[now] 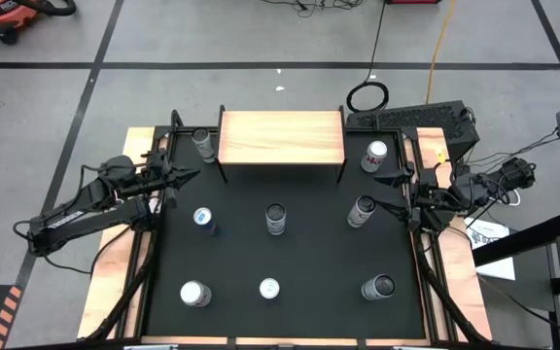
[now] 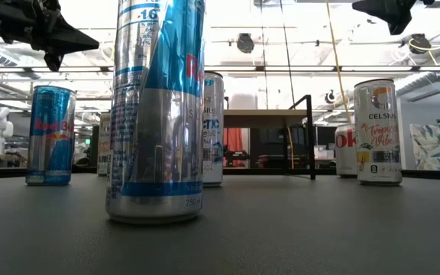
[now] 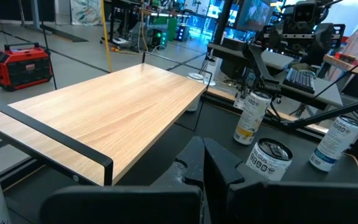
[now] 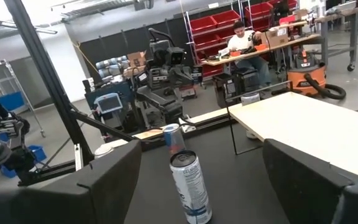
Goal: Place canned beverage on shelf
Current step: Put the right white yellow soda can on the shelf
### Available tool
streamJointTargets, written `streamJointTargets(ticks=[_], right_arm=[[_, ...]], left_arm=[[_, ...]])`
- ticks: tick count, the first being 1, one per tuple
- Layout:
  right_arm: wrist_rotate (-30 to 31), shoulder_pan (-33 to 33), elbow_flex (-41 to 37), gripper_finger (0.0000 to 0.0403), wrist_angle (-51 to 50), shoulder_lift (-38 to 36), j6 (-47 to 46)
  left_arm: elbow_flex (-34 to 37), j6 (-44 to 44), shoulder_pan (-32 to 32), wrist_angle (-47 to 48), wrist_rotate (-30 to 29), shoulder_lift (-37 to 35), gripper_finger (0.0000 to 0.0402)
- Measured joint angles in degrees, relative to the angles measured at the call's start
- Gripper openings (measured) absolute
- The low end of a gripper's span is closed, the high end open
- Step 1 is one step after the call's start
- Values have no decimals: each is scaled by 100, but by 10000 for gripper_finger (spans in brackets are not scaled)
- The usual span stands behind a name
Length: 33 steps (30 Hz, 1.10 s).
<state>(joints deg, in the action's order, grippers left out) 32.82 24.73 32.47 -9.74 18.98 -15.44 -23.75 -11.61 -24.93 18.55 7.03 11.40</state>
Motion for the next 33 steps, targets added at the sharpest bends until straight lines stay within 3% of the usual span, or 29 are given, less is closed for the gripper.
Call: streamJointTargets(ticks=[26,33], right_arm=[[9,0,0,318,157,2,9],[155,0,0,318,138,2,485]], left_arm=[[0,-7,-2,-323,2,0,0],[0,-7,0,-308,2,0,0]])
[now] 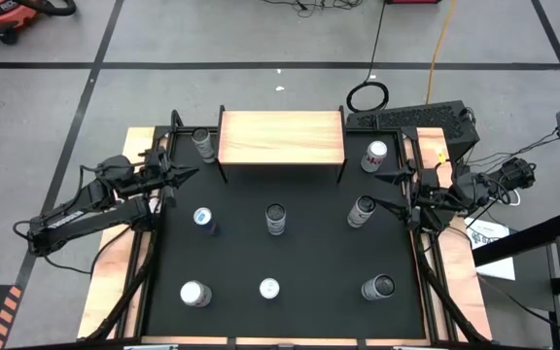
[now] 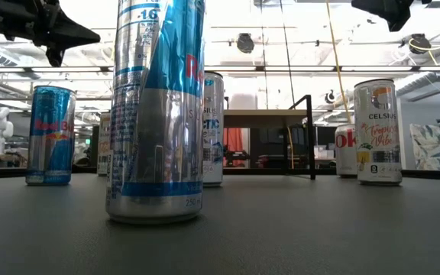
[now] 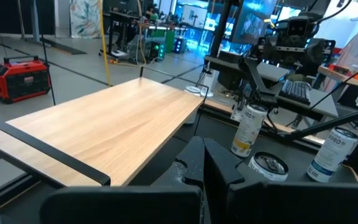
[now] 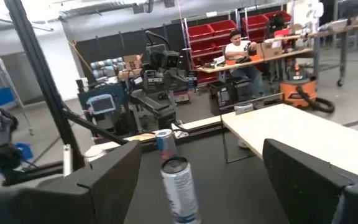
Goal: Place canned beverage on shelf
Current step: Put the right white yellow soda can on the shelf
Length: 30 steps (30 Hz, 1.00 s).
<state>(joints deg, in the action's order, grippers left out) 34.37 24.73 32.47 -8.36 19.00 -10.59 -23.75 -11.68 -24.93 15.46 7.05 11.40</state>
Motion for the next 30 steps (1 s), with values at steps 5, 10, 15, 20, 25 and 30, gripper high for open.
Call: streamJointTargets(ticks=[5,10,15,20,25,30], right_arm=[[9,0,0,318,5,0,84],[26,0,0,318,94,-2,310],[15,0,0,318,267,0,446],[0,3,143,318,205,25,673],[-11,9,693,318,-929,283,346],[-21,9,1084,318,-2056,837,-441]], left_arm=[[0,2,0,0,0,0,0],[0,2,-2,3,0,0,0],[0,2,-1,4,0,0,0],[0,-2,-2,4,0,0,0],[0,-5,-1,3,0,0,0],[0,-7,0,2,0,0,0]])
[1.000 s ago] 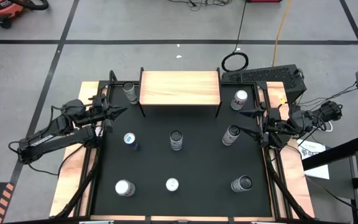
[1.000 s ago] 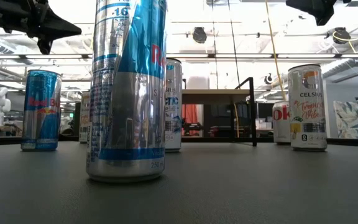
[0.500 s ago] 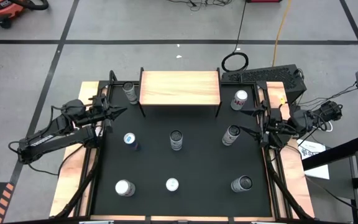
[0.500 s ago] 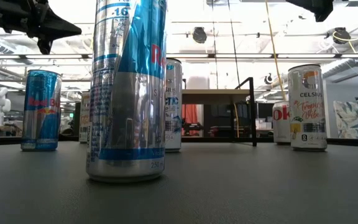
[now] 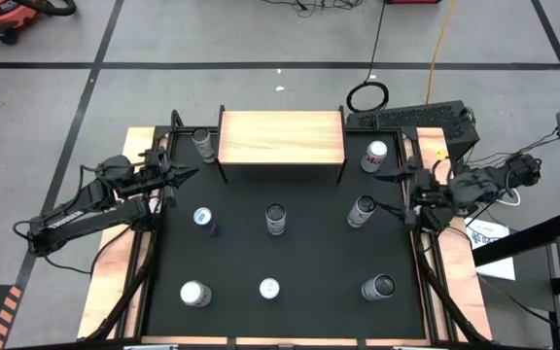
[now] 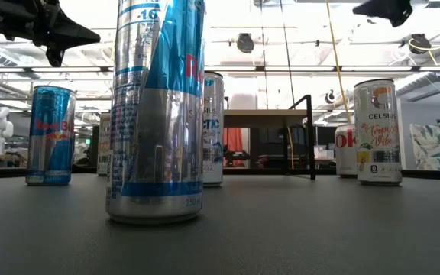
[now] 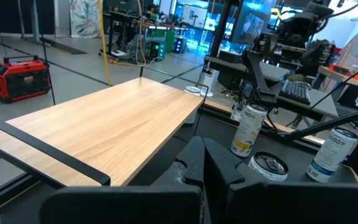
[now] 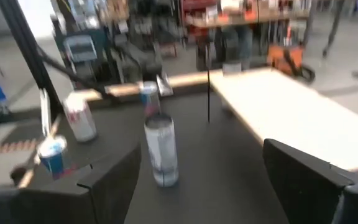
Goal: Place canned beverage on shelf
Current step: Put the right white yellow soda can on the shelf
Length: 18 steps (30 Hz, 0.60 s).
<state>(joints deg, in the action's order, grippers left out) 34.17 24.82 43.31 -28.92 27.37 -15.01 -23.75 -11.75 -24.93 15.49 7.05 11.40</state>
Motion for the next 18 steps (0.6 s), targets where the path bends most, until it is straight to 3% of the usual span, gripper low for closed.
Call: streamJointTargets(ticks=[8,18], right_arm=[[-148,2,381,318,-1361,798,-763],[-134,2,398,318,-2085,987,-2298]], left_arm=[[0,-327,0,-4,139,0,0],[0,-402,-1,0,216,0,0]])
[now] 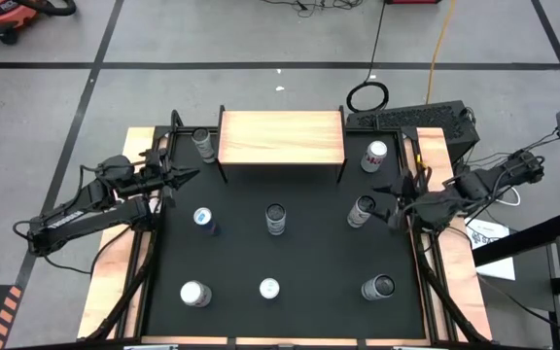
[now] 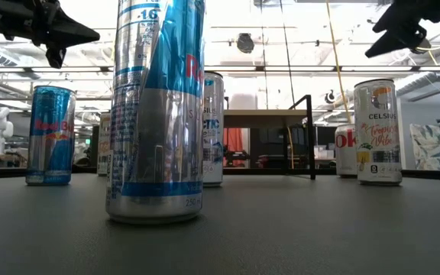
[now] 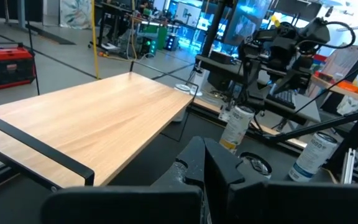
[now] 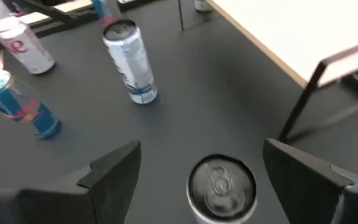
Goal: Place canned beverage on shelf
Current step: Put the right white yellow soda can on the shelf
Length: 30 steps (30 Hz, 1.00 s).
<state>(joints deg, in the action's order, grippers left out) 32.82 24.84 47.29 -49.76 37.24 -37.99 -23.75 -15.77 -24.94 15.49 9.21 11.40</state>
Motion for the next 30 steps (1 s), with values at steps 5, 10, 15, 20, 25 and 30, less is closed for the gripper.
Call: streamJointTargets(ticks=[5,10,15,20,25,30], right_arm=[[56,0,0,318,-557,91,-524],[159,0,0,318,-953,252,-1045],[155,0,0,318,-917,424,-1085],[148,0,0,318,-881,641,-1198],[146,0,0,318,-970,901,-1227],[143,0,0,318,-1025,1181,-1224]], left_arm=[[0,2,-1,7,0,0,0],[0,9,1,55,0,0,0],[0,11,0,59,0,0,0],[0,11,0,58,1,0,0],[0,93,1,59,0,0,0],[0,262,1,57,0,0,0]])
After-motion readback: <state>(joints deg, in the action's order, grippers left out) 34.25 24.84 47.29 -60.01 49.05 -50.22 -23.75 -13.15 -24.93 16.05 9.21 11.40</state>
